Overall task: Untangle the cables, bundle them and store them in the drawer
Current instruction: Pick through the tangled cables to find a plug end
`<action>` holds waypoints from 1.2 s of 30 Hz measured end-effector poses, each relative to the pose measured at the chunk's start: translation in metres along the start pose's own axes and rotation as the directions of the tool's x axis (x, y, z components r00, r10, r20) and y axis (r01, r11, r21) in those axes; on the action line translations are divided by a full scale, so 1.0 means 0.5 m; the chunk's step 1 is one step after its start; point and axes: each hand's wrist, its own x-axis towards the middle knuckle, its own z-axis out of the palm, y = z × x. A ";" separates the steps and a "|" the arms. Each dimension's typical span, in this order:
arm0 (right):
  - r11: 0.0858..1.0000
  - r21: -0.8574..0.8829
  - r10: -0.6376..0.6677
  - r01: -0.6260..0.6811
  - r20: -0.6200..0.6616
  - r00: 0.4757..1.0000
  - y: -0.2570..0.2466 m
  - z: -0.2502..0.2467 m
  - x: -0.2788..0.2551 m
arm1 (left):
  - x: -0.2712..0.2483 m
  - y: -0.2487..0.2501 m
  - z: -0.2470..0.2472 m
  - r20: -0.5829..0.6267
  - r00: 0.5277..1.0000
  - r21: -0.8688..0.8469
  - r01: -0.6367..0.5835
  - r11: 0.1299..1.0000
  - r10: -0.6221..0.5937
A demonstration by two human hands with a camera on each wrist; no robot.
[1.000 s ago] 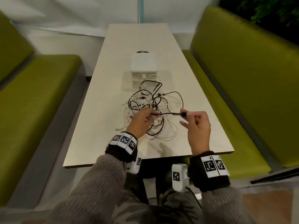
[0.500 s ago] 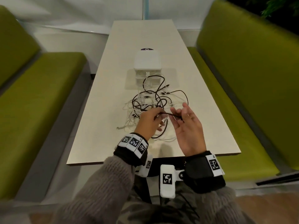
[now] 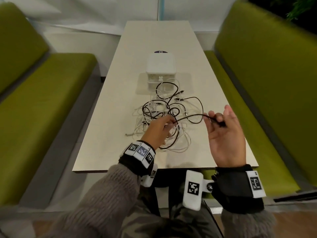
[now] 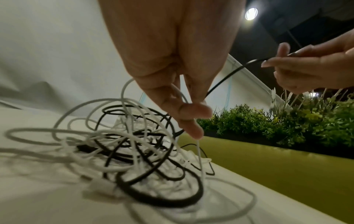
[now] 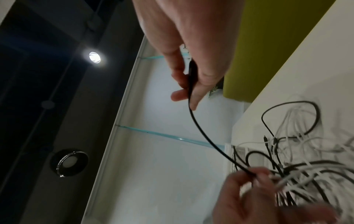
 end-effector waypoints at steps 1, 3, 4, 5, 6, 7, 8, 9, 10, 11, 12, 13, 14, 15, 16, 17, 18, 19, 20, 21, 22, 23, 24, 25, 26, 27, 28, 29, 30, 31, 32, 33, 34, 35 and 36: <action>0.999 0.032 0.016 -0.017 0.021 1.000 0.004 0.006 -0.004 | 0.003 0.007 0.002 -0.029 1.000 -0.012 0.004 1.000 -0.004; 0.996 0.083 0.039 -0.042 0.036 0.999 0.018 0.013 -0.008 | 0.010 0.020 0.004 -0.107 0.994 -0.014 -0.036 0.999 0.034; 0.994 0.096 0.049 -0.051 0.024 0.999 0.028 0.013 -0.008 | 0.010 0.026 0.003 -0.124 0.990 0.007 -0.072 0.997 0.072; 0.993 0.101 0.063 -0.064 0.011 0.998 0.040 0.012 -0.007 | 0.010 0.031 0.003 -0.129 0.986 0.022 -0.105 0.994 0.107; 0.992 0.097 0.082 -0.081 -0.006 0.997 0.052 0.013 -0.006 | 0.009 0.037 0.002 -0.132 0.983 0.023 -0.126 0.992 0.128; 0.991 0.086 0.102 -0.100 -0.020 0.995 0.064 0.014 -0.005 | 0.007 0.042 0.001 -0.140 0.981 0.013 -0.137 0.991 0.137; 0.991 0.074 0.116 -0.114 -0.031 0.993 0.074 0.017 -0.004 | 0.004 0.046 0.001 -0.146 0.979 0.001 -0.144 0.990 0.142; 0.991 0.063 0.124 -0.121 -0.043 0.991 0.084 0.019 -0.001 | 0.003 0.048 0.002 -0.147 0.977 -0.009 -0.154 0.988 0.151; 0.991 0.050 0.125 -0.122 -0.049 0.991 0.092 0.021 0.003 | 0.001 0.050 0.003 -0.134 0.977 -0.011 -0.171 0.985 0.168; 0.993 0.015 0.116 -0.116 -0.054 0.992 0.097 0.022 0.009 | -0.002 0.050 0.004 -0.110 0.976 -0.007 -0.190 0.982 0.189; 0.994 -0.049 0.100 -0.102 -0.048 0.994 0.100 0.024 0.013 | -0.005 0.049 0.007 -0.083 0.975 0.005 -0.205 0.979 0.205; 0.987 -0.138 0.080 -0.083 -0.024 0.997 0.102 0.028 0.018 | -0.007 0.046 0.010 -0.059 0.975 0.017 -0.213 0.977 0.213; 0.969 -0.240 0.064 -0.060 0.009 0.998 0.105 0.033 0.021 | -0.009 0.043 0.012 -0.036 0.976 0.023 -0.216 0.976 0.217; 0.940 -0.338 0.051 -0.034 0.042 0.998 0.107 0.038 0.023 | -0.010 0.038 0.013 -0.018 0.975 0.018 -0.222 0.975 0.223; 0.910 -0.415 0.030 -0.001 0.062 0.998 0.110 0.041 0.025 | -0.011 0.035 0.014 -0.008 0.973 0.009 -0.231 0.973 0.231; 0.884 -0.467 -0.002 0.033 0.065 0.998 0.111 0.043 0.028 | -0.011 0.031 0.015 0.004 0.970 -0.002 -0.242 0.970 0.242; 0.864 -0.499 -0.038 0.065 0.063 0.997 0.110 0.042 0.032 | -0.012 0.029 0.016 0.018 0.967 -0.010 -0.255 0.967 0.255; 0.856 -0.510 -0.067 0.085 0.054 0.996 0.107 0.040 0.036 | -0.013 0.026 0.016 0.029 0.965 -0.020 -0.262 0.965 0.262; 0.862 -0.497 -0.088 0.098 0.044 0.995 0.101 0.038 0.040 | -0.015 0.023 0.015 0.037 0.966 -0.029 -0.253 0.967 0.254; 0.883 -0.459 -0.094 0.100 0.036 0.995 0.094 0.034 0.045 | -0.015 0.016 0.014 0.043 0.972 -0.037 -0.232 0.972 0.233; 0.919 -0.386 -0.081 0.087 0.032 0.996 0.086 0.031 0.046 | -0.014 0.009 0.012 0.056 0.976 -0.032 -0.207 0.978 0.209; 0.957 -0.284 -0.048 0.055 0.030 0.998 0.078 0.030 0.046 | -0.011 0.001 0.010 0.072 0.979 -0.015 -0.189 0.982 0.190; 0.983 -0.183 -0.011 0.014 0.021 1.000 0.071 0.031 0.044 | -0.008 -0.007 0.008 0.091 0.981 0.010 -0.175 0.984 0.174; 0.994 -0.105 0.022 -0.021 0.010 1.000 0.065 0.034 0.042 | -0.004 -0.014 0.005 0.106 0.981 0.034 -0.167 0.985 0.162; 0.997 -0.054 0.045 -0.045 -0.009 0.999 0.061 0.036 0.041 | -0.001 -0.018 0.002 0.114 0.982 0.054 -0.160 0.986 0.153; 0.998 -0.016 0.058 -0.058 -0.035 0.998 0.056 0.040 0.040 | 0.004 -0.021 -0.002 0.111 0.983 0.068 -0.156 0.985 0.147; 0.998 0.010 0.061 -0.060 -0.061 0.996 0.052 0.042 0.041 | 0.009 -0.022 -0.008 0.100 0.983 0.075 -0.161 0.984 0.153; 0.998 0.024 0.057 -0.056 -0.082 0.995 0.048 0.043 0.041 | 0.015 -0.024 -0.013 0.091 0.982 0.080 -0.176 0.981 0.168; 0.999 0.019 0.045 -0.043 -0.102 0.994 0.044 0.042 0.043 | 0.021 -0.023 -0.018 0.091 0.977 0.088 -0.198 0.976 0.190; 1.000 0.009 0.024 -0.023 -0.119 0.993 0.039 0.040 0.043 | 0.026 -0.022 -0.024 0.102 0.972 0.098 -0.220 0.971 0.210; 1.000 0.002 0.001 -0.001 -0.135 0.991 0.034 0.037 0.044 | 0.031 -0.020 -0.029 0.120 0.968 0.104 -0.233 0.967 0.221; 1.000 0.009 -0.018 0.019 -0.142 0.990 0.027 0.034 0.045 | 0.034 -0.019 -0.033 0.134 0.966 0.107 -0.236 0.966 0.221; 0.999 0.034 -0.035 0.040 -0.145 0.989 0.018 0.027 0.049 | 0.036 -0.018 -0.035 0.142 0.967 0.104 -0.228 0.968 0.213; 0.996 0.071 -0.050 0.061 -0.144 0.988 0.008 0.020 0.054 | 0.037 -0.019 -0.036 0.142 0.969 0.092 -0.216 0.972 0.202; 0.992 0.095 -0.067 0.081 -0.140 0.988 -0.004 0.012 0.061 | 0.038 -0.022 -0.036 0.135 0.972 0.072 -0.201 0.977 0.190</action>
